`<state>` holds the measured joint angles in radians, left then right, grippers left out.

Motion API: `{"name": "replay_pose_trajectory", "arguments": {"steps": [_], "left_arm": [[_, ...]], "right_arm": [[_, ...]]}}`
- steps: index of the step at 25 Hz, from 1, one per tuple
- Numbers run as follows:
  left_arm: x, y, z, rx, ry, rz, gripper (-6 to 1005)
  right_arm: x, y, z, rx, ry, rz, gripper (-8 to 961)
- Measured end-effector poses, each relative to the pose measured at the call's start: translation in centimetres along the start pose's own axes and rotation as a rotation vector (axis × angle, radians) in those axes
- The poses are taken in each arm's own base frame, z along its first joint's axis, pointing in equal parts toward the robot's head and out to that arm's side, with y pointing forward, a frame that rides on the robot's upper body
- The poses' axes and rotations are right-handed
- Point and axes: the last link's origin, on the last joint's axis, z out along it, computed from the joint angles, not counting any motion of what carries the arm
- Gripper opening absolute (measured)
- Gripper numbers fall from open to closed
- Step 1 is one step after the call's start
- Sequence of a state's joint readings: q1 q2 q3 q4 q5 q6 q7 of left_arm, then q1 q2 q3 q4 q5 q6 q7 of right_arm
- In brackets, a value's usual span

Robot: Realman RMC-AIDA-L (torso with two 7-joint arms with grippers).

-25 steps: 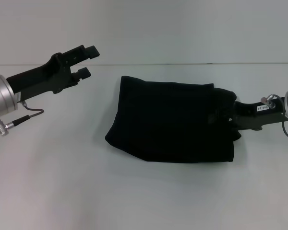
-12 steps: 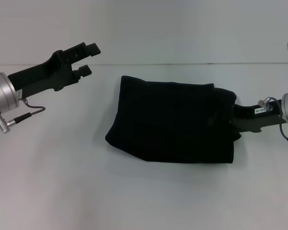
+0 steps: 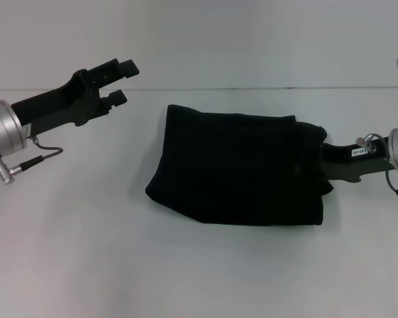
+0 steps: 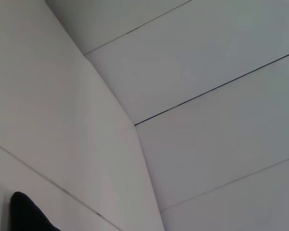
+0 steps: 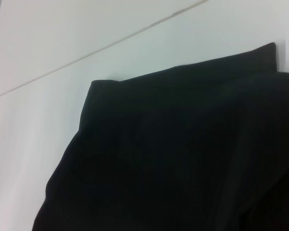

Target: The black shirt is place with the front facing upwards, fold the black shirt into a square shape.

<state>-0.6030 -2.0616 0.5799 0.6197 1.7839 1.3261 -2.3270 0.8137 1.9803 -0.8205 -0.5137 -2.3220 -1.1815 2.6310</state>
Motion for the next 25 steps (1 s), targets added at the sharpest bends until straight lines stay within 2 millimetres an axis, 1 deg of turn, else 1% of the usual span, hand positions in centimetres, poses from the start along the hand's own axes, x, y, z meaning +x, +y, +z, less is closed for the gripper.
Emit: {"name": "replay_pose_trajectory", "arguments": {"steps": [1, 4, 9, 12, 20, 22, 25], "left_arm": [[0.0, 0.0, 0.0, 0.000, 0.000, 0.000, 843], [0.0, 0.0, 0.0, 0.000, 0.000, 0.000, 842], [0.0, 0.0, 0.0, 0.000, 0.000, -0.001, 842], [0.0, -0.1, -0.1, 0.001, 0.000, -0.002, 842], [0.0, 0.0, -0.3, -0.006, 0.003, -0.004, 843], [0.0, 0.0, -0.3, -0.006, 0.005, -0.005, 843], [0.2, 0.0, -0.4, -0.009, 0.010, -0.005, 843]], "right_arm": [[0.0, 0.0, 0.0, 0.000, 0.000, 0.000, 379], [0.0, 0.0, 0.0, 0.001, 0.000, -0.001, 162], [-0.3, 0.1, -0.1, -0.004, -0.012, -0.005, 44], [-1.0, 0.5, -0.5, -0.004, -0.031, -0.025, 46], [-3.3, 2.7, -2.3, -0.016, -0.064, -0.101, 53], [-3.6, 2.8, -2.6, -0.006, -0.069, -0.113, 54], [-3.8, 2.2, -2.8, 0.042, -0.069, -0.124, 57]]}}
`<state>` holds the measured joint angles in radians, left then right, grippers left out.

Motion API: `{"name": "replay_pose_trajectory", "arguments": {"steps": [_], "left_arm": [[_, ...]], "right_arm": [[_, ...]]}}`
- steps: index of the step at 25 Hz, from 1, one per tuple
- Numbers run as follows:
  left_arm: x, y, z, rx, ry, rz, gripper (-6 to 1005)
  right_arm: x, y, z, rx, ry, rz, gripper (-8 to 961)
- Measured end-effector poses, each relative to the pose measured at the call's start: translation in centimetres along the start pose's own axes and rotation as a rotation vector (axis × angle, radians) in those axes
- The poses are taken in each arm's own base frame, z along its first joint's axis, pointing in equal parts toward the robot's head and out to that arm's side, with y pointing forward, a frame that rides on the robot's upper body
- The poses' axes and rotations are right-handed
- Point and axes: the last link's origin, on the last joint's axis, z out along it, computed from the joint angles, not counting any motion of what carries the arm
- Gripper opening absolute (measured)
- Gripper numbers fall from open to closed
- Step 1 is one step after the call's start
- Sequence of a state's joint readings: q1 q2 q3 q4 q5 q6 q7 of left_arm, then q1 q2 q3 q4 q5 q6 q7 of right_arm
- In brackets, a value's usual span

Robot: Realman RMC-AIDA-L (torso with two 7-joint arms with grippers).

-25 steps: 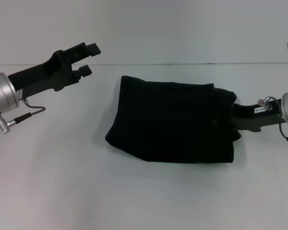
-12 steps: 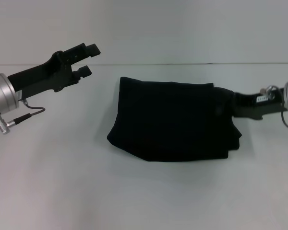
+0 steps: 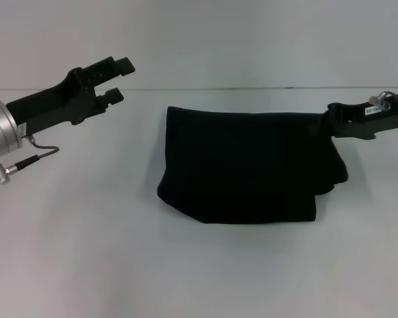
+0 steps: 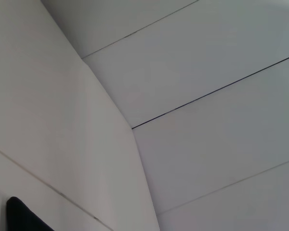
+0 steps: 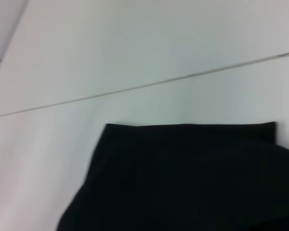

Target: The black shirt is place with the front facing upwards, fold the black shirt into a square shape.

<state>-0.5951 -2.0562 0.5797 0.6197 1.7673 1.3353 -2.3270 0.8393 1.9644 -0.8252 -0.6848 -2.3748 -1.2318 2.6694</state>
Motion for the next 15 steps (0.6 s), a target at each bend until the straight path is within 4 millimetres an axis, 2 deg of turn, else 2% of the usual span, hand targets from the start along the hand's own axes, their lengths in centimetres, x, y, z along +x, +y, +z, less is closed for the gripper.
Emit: {"name": "replay_pose_trajectory", "arguments": {"steps": [7, 15], "left_arm": [[0.2, 0.0, 0.0, 0.002, 0.007, 0.002, 843], [0.2, 0.2, 0.2, -0.006, 0.003, 0.005, 843]], "right_arm": [[0.5, -1.0, 1.1, 0.054, -0.005, -0.022, 62], [-2.8, 1.5, 0.8, 0.028, -0.087, -0.074, 68]]}}
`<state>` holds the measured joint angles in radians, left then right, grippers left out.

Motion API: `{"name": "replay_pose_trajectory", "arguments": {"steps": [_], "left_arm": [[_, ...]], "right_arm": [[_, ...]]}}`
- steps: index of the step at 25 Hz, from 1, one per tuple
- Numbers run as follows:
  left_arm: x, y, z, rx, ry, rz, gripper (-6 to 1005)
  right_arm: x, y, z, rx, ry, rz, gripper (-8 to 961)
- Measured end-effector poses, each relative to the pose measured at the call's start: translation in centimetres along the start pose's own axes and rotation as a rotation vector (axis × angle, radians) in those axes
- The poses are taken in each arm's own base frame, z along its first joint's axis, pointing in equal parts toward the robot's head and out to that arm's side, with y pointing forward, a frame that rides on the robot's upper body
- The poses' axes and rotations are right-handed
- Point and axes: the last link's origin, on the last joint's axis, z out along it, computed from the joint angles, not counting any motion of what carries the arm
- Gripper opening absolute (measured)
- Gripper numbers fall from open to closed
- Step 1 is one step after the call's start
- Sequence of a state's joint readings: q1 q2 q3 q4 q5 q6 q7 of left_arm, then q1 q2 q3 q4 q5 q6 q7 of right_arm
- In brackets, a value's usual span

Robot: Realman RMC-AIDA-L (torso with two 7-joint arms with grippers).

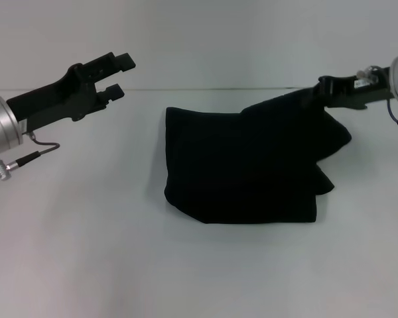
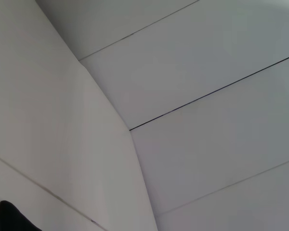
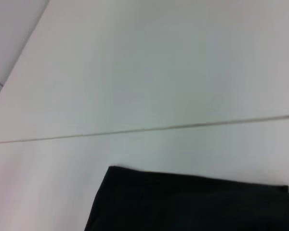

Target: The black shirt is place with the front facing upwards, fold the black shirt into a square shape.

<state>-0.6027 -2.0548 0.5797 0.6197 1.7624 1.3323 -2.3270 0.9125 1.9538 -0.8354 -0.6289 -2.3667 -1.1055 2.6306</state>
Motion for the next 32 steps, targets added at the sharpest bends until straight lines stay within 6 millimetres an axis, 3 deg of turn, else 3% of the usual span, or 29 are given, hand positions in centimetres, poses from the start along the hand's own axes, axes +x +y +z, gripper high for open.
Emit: {"name": "replay_pose_trajectory", "arguments": {"steps": [3, 8, 11, 17, 21, 32], "left_arm": [[0.0, 0.0, 0.0, -0.002, 0.000, -0.001, 843], [0.0, -0.1, -0.2, -0.001, 0.009, -0.005, 842], [0.2, -0.1, -0.2, 0.002, 0.012, -0.004, 842], [0.3, 0.1, 0.1, -0.002, 0.010, 0.007, 842], [0.2, 0.1, 0.1, -0.003, 0.010, 0.008, 842], [0.2, 0.0, 0.0, 0.000, 0.015, 0.005, 843]], "right_arm": [[0.2, 0.5, 0.6, -0.002, 0.011, -0.010, 71], [2.5, -0.1, 1.4, -0.029, 0.098, 0.079, 75], [3.0, -0.2, 0.6, -0.079, 0.132, 0.134, 77], [2.0, -0.9, -1.9, -0.135, 0.118, 0.182, 82], [2.5, -1.8, -2.3, -0.126, 0.124, 0.205, 85], [5.9, -4.7, -0.4, 0.049, 0.178, 0.180, 93]]}}
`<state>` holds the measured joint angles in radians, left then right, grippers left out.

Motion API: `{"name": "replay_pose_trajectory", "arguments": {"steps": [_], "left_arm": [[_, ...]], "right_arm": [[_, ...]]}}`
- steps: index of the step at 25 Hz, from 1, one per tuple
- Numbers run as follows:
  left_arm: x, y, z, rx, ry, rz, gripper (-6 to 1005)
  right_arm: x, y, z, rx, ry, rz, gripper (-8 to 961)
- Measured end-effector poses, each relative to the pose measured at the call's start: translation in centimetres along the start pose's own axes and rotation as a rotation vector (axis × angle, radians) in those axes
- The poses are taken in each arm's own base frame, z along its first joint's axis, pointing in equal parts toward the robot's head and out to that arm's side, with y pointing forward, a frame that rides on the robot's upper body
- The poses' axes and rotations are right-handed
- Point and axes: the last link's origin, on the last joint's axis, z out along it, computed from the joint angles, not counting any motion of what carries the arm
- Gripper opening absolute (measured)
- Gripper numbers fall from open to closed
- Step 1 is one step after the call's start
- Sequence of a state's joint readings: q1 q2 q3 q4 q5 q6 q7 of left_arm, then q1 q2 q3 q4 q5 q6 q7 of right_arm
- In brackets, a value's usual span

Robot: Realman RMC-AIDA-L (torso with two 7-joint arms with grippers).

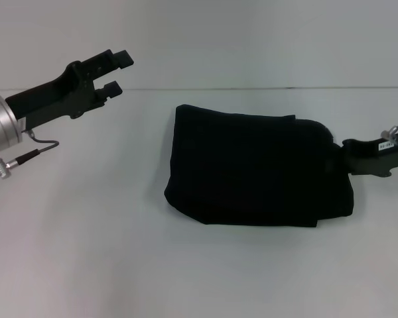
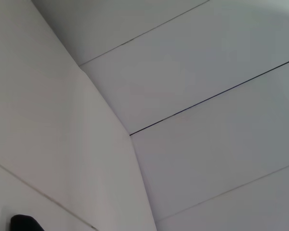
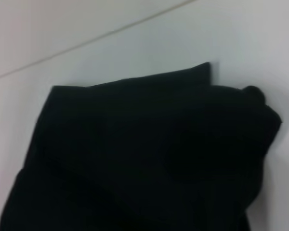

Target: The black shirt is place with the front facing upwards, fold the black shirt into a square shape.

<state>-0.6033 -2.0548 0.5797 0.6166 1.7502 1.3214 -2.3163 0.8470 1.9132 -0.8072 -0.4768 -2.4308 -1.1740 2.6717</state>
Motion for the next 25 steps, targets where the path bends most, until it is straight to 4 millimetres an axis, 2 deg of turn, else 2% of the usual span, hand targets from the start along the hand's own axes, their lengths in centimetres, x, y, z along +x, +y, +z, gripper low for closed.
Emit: {"name": "replay_pose_trajectory", "arguments": {"steps": [2, 6, 12, 14, 16, 18, 20, 25], "left_arm": [[0.0, 0.0, 0.1, -0.001, -0.001, 0.000, 843], [-0.2, -0.1, -0.1, 0.000, -0.001, -0.005, 842], [-0.1, -0.2, -0.6, -0.006, 0.010, -0.013, 842], [-0.1, -0.2, -0.7, -0.007, 0.012, -0.013, 842], [0.0, -0.2, -0.7, -0.007, 0.013, -0.012, 842], [0.0, -0.1, -0.6, -0.008, 0.013, -0.010, 842], [0.1, -0.1, -0.6, -0.006, 0.016, -0.009, 843], [0.2, -0.1, -0.5, -0.004, 0.018, -0.008, 843]], "right_arm": [[-0.2, -0.1, 0.3, 0.019, -0.016, -0.008, 95], [-1.0, -0.1, -0.4, 0.031, -0.042, -0.009, 178], [-2.7, -2.6, -4.1, 0.073, -0.119, 0.057, 302], [-3.0, -2.5, -5.2, 0.016, -0.155, 0.078, 363], [-3.1, -1.4, -5.7, -0.083, -0.177, 0.071, 425], [-2.9, 0.1, -5.2, -0.179, -0.173, 0.057, 486], [-2.6, 1.4, -3.8, -0.218, -0.152, 0.048, 489], [-1.7, 2.2, 0.7, -0.110, -0.119, 0.027, 494]]}}
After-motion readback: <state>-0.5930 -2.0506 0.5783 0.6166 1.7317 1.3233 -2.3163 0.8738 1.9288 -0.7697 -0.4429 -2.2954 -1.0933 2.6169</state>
